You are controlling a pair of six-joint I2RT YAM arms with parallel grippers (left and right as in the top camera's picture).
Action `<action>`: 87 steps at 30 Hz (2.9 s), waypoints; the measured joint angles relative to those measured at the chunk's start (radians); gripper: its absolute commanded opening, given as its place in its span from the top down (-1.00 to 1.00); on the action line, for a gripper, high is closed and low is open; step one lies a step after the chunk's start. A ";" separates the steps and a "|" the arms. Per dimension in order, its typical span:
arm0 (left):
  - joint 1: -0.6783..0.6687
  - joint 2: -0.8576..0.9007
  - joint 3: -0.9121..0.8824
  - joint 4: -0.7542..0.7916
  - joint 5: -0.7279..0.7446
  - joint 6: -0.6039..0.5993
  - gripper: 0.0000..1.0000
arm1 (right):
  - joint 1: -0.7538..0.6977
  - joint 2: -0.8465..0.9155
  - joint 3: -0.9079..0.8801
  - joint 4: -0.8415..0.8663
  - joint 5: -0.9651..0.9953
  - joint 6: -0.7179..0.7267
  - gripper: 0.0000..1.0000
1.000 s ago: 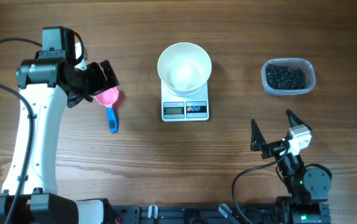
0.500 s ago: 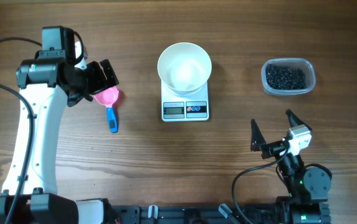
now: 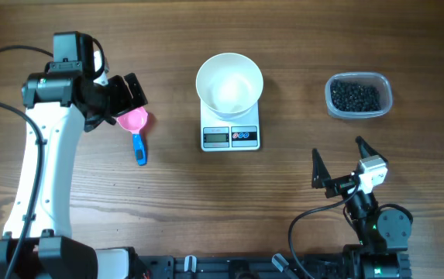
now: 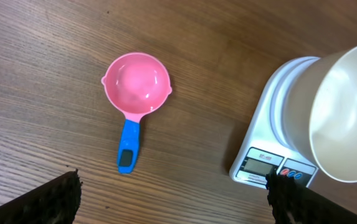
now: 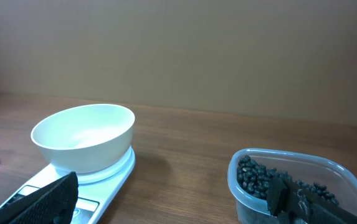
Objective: Scoop item into bowl and weigh 150g on scale
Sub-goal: 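Lower the left gripper toward the pink scoop's blue handle, then close the left gripper on the blue handle of the scoop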
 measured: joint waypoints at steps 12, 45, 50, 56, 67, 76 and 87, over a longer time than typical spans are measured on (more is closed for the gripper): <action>0.000 0.034 -0.446 0.351 -0.023 0.000 -1.00 | 0.000 0.000 0.000 0.000 0.000 0.000 -1.00; -0.055 0.144 -0.595 0.713 -0.134 0.126 0.06 | 0.000 0.000 0.000 0.000 0.000 0.000 -0.99; -0.056 0.145 -0.595 0.713 -0.168 0.125 0.15 | 0.000 0.000 0.000 0.000 0.000 0.000 -0.99; -0.056 0.148 -0.595 0.718 -0.183 0.125 0.17 | 0.000 0.000 0.000 0.000 0.000 0.000 -0.99; -0.056 0.151 -0.595 0.731 -0.184 0.125 0.21 | 0.000 0.000 0.000 0.000 0.000 0.000 -0.99; -0.056 0.153 -0.595 0.747 -0.184 0.126 0.33 | 0.000 0.000 0.000 0.000 0.000 0.000 -1.00; -0.056 0.153 -0.595 0.747 -0.184 0.126 0.51 | 0.000 0.000 0.000 0.000 0.000 0.000 -1.00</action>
